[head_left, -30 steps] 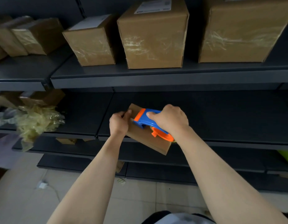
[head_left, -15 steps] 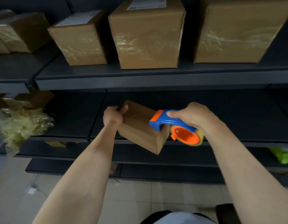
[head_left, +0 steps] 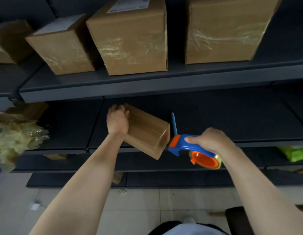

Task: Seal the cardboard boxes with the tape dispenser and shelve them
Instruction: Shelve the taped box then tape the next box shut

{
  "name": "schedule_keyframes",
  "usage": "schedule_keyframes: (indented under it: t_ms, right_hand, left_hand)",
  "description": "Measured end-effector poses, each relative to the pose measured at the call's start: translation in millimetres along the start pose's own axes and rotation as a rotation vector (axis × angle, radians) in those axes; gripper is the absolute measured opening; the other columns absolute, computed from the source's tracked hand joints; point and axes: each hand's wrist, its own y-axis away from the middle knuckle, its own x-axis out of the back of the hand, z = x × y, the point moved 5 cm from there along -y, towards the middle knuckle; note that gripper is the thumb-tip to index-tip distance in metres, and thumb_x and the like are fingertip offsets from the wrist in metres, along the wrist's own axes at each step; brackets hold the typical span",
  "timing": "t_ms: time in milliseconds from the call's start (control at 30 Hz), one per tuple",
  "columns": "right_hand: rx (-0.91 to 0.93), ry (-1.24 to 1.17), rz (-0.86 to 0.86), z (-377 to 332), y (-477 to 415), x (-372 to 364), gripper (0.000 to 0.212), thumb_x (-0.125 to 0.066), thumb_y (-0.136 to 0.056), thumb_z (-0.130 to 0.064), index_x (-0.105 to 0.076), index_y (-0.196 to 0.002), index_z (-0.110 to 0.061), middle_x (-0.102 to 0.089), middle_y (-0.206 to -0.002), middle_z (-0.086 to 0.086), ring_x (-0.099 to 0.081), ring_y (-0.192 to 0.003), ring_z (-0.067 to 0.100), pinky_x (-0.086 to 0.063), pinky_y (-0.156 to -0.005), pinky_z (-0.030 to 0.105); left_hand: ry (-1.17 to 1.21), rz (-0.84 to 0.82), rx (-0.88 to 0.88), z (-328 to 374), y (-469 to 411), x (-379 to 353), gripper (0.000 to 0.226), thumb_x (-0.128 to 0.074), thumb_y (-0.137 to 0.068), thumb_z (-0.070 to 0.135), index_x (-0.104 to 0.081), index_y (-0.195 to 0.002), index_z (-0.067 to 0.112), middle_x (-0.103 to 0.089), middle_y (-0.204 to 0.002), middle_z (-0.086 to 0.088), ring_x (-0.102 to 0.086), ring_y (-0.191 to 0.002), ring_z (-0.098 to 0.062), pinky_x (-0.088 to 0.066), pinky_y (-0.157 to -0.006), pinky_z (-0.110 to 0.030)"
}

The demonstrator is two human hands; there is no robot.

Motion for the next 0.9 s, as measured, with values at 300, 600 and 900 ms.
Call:
schedule_keyframes:
  t_ms: [300,600,900]
  right_hand:
    - [0.057,-0.012,0.062,-20.4,-6.6,-16.8,0.056,-0.06,-0.072,-0.071,-0.051,-0.073,-0.016,-0.06,-0.07,0.004,-0.059,-0.061,0.019,-0.036,-0.047,0.026]
    - [0.029,-0.021,0.044,-19.9,-7.9,-19.5,0.056,-0.06,-0.073,-0.071,-0.05,-0.074,-0.016,-0.06,-0.073,0.005,-0.06,-0.065,0.021,-0.039,-0.05,0.027]
    - [0.005,-0.074,0.047,-12.7,-6.0,-29.1,0.057,-0.06,-0.073,-0.07,-0.053,-0.078,-0.014,-0.062,-0.069,0.004,-0.061,-0.058,0.018,-0.038,-0.046,0.025]
  left_hand:
    - [-0.097,-0.215,-0.036,36.4,45.7,-15.9,0.062,-0.03,-0.095,0.057,-0.048,-0.128,0.008,-0.051,-0.132,-0.019,-0.047,-0.124,-0.03,-0.035,-0.107,-0.044]
    - [-0.225,-0.223,-0.206,74.0,82.3,-30.1,0.082,-0.027,-0.094,0.061,-0.023,-0.145,-0.003,-0.024,-0.152,-0.023,-0.018,-0.142,-0.035,-0.013,-0.117,-0.041]
    - [-0.146,-0.211,-0.268,73.0,87.4,-25.5,0.08,-0.038,-0.093,0.059,-0.027,-0.145,-0.001,-0.028,-0.151,-0.02,-0.021,-0.142,-0.03,-0.015,-0.116,-0.036]
